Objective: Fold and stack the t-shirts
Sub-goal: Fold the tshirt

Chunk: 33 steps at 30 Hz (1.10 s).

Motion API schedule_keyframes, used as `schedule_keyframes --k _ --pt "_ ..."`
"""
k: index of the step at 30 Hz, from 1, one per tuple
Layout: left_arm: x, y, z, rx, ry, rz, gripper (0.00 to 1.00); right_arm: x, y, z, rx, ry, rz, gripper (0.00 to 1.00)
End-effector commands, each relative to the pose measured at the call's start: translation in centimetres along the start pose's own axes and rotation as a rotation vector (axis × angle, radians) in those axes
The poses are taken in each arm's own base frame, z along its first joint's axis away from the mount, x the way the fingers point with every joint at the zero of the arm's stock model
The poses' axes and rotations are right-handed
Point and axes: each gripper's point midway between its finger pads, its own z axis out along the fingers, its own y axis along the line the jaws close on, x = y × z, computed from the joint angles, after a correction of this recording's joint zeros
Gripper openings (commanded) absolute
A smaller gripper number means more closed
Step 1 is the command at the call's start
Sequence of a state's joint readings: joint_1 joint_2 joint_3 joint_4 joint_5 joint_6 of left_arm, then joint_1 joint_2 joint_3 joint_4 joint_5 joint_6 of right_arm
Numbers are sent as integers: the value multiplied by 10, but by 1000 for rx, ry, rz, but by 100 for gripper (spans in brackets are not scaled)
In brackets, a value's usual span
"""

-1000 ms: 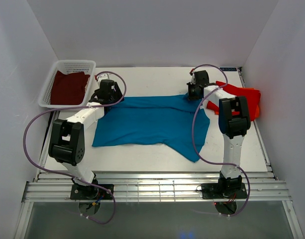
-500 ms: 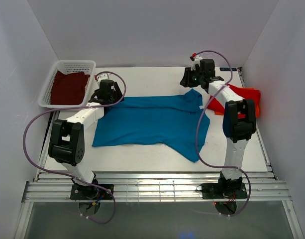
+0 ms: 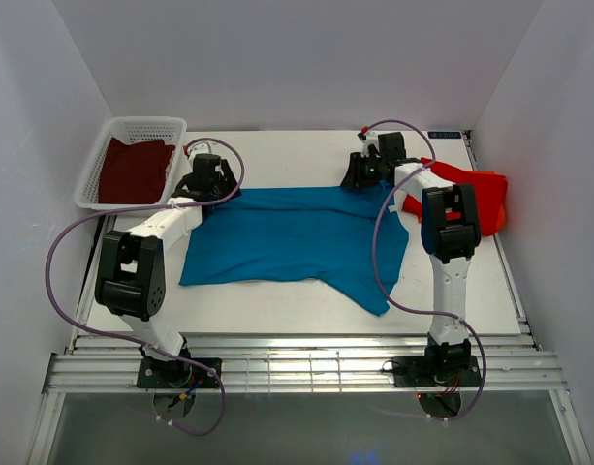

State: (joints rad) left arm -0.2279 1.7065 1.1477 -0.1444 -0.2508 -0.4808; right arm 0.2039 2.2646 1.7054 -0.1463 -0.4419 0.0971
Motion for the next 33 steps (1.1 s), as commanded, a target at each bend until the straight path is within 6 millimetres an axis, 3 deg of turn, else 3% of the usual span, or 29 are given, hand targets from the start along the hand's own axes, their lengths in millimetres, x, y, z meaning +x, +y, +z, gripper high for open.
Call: schedule_keyframes --k 1,10,18,23,27,33 --pt "-15 -4 -5 23 -31 -23 82 -6 9 -3 -43 -12 -17 43" --pt "-10 -2 -2 20 -15 -29 82 1 16 -6 -60 -3 -18 43" --pt "-9 0 -1 15 -12 -34 82 19 17 -4 -61 36 -15 41" --pt "-8 -1 -1 21 -9 -36 82 12 21 -8 -55 14 -31 32" --pt "-5 -1 1 23 1 -38 82 -1 27 -15 -54 -16 -52 17" --pt "-4 -1 2 28 9 -40 82 -21 43 -44 -48 -85 -95 13"
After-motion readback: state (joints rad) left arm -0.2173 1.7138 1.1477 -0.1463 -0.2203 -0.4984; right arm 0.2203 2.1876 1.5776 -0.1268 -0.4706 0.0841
